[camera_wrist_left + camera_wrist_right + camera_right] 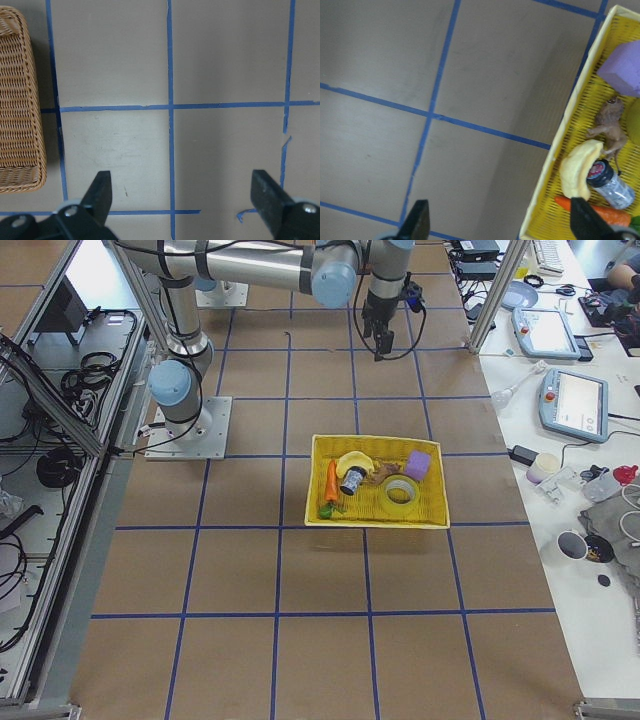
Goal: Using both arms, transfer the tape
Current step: 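Move the right gripper over the yellow crate and lower onto the yellow tape roll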
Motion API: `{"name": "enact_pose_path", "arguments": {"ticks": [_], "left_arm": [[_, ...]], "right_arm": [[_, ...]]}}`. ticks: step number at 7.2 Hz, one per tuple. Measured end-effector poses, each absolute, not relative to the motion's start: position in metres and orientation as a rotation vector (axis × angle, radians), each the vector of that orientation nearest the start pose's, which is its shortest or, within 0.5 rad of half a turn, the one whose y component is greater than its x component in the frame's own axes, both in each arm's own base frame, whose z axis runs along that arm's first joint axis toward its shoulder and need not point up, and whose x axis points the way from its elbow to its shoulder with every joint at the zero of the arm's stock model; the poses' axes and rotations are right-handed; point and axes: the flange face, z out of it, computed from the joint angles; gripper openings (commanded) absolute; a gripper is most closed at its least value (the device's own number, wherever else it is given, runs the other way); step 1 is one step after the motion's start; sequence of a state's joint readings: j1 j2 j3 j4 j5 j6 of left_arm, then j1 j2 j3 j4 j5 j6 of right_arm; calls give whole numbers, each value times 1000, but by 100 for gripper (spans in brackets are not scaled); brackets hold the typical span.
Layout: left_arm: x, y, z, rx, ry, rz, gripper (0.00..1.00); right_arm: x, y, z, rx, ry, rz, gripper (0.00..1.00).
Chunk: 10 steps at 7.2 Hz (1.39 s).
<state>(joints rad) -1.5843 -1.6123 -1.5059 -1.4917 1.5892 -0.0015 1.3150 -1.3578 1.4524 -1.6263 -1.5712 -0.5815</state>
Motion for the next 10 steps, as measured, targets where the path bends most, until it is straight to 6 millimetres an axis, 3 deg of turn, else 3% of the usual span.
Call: {"name": "enact_pose_path", "arguments": {"ticks": [3,4,5,6,7,8,10], "left_arm": [[-138,-517,508,15,3120,-162,100],[-138,-517,508,15,3120,-162,100],[-138,-517,508,15,3120,-163,100],[-138,-517,508,15,3120,-164,100],[-138,-517,508,15,3120,-164,100],[-138,-517,508,15,3120,-163,100],[-138,-517,508,15,3121,-163,100]], "right_arm": [[-169,-630,324,-942,3012,-24,100],[-200,-634,295,-1087,2979,-43,94],[-216,-634,272,-1193,2948,-50,94],[-226,-634,255,-1242,2932,-51,74],[-236,-633,241,-1263,2923,-51,37],[-241,-632,233,-1264,2916,-53,36],[-243,-629,224,-1255,2903,-49,6]]}}
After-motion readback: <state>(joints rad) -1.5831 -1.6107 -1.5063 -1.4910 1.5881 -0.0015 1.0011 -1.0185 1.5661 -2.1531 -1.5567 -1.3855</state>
